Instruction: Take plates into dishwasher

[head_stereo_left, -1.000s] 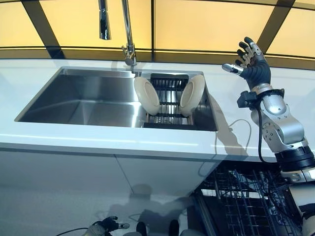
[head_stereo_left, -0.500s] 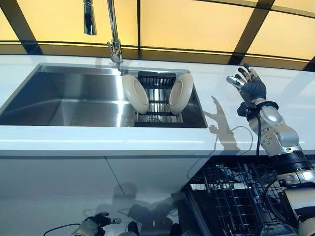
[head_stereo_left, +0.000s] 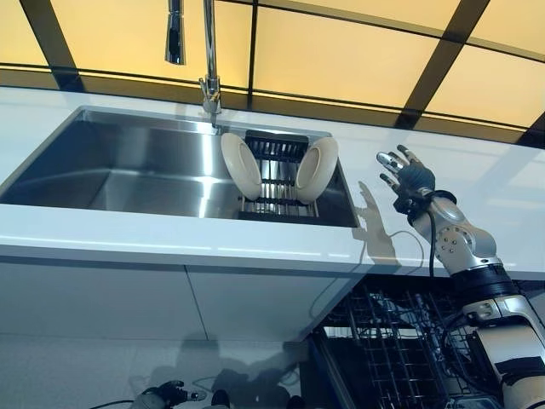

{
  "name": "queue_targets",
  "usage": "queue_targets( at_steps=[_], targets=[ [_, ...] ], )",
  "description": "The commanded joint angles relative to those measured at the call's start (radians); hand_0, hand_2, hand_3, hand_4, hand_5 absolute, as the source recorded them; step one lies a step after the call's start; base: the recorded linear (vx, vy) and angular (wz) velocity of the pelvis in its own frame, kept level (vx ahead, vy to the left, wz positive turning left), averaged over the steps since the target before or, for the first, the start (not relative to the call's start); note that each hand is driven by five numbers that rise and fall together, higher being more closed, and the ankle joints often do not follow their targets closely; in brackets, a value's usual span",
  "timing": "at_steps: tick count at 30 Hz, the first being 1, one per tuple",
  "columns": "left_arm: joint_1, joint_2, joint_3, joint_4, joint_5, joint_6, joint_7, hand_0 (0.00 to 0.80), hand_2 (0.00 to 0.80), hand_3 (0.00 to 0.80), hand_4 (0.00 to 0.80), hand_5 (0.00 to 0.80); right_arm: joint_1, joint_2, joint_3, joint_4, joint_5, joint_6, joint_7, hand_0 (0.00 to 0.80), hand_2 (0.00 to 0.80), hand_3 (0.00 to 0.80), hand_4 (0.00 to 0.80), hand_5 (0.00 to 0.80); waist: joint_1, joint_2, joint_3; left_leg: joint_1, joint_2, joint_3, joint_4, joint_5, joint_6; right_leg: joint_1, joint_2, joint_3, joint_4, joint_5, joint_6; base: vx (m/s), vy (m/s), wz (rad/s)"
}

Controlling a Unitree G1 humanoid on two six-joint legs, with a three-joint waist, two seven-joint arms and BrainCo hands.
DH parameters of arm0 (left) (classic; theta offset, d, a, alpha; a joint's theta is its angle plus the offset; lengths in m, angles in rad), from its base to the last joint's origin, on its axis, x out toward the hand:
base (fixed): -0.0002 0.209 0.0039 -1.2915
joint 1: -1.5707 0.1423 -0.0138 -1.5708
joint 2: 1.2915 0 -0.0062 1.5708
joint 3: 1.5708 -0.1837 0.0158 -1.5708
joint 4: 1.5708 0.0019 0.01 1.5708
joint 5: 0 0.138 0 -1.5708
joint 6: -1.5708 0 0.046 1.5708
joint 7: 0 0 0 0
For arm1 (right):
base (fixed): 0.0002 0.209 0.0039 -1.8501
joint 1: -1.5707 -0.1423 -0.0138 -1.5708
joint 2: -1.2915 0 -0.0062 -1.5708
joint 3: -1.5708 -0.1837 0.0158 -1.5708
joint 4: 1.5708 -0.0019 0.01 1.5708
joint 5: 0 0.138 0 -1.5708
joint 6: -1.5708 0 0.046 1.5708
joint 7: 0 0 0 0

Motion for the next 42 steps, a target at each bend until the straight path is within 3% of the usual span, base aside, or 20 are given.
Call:
queue_targets(
  at_steps=[1, 10, 19, 42],
  targets=[
    [-0.048, -0.011, -0.049, 0.04, 0.005, -0.021, -0.003, 0.0, 0.0, 0.0, 0.0, 0.0, -0.144, -0.017, 0.022, 0.053, 0.03, -0.011, 0.032, 0.0, 0.0, 0.0, 0.0, 0.0, 0.039, 0.047, 0.014, 0.012, -0.046, -0.022, 0.003, -0.178, 0.055, -0.019, 0.039, 0.006, 0.076, -0.138, 0.018, 0.018, 0.031, 0.01],
    [-0.069, 0.003, -0.054, 0.024, 0.005, -0.016, -0.006, 0.0, 0.0, 0.0, 0.0, 0.0, -0.132, 0.02, 0.055, 0.008, 0.064, 0.041, 0.028, 0.0, 0.0, 0.0, 0.0, 0.0, 0.039, 0.038, 0.045, 0.007, -0.046, -0.03, 0.003, -0.175, 0.064, -0.046, 0.032, 0.011, 0.118, -0.138, 0.028, 0.01, 0.035, 0.0],
    [-0.073, 0.011, -0.059, 0.01, 0.002, -0.007, -0.001, 0.0, 0.0, 0.0, 0.0, 0.0, -0.143, 0.044, 0.069, 0.029, 0.08, 0.051, 0.003, 0.0, 0.0, 0.0, 0.0, 0.0, 0.052, 0.036, 0.07, 0.003, -0.047, -0.045, 0.003, -0.175, 0.069, -0.059, 0.024, 0.009, 0.142, -0.131, 0.03, 0.021, 0.019, 0.02],
    [-0.057, 0.011, -0.086, 0.011, -0.023, -0.025, -0.004, 0.0, 0.0, 0.0, 0.0, 0.0, -0.281, 0.033, 0.062, 0.215, 0.078, 0.002, -0.056, 0.0, 0.0, 0.0, 0.0, 0.0, 0.097, 0.061, 0.107, -0.002, -0.056, -0.087, 0.003, -0.17, 0.067, -0.065, 0.015, -0.01, 0.167, -0.157, 0.017, 0.051, -0.009, 0.07]
  ],
)
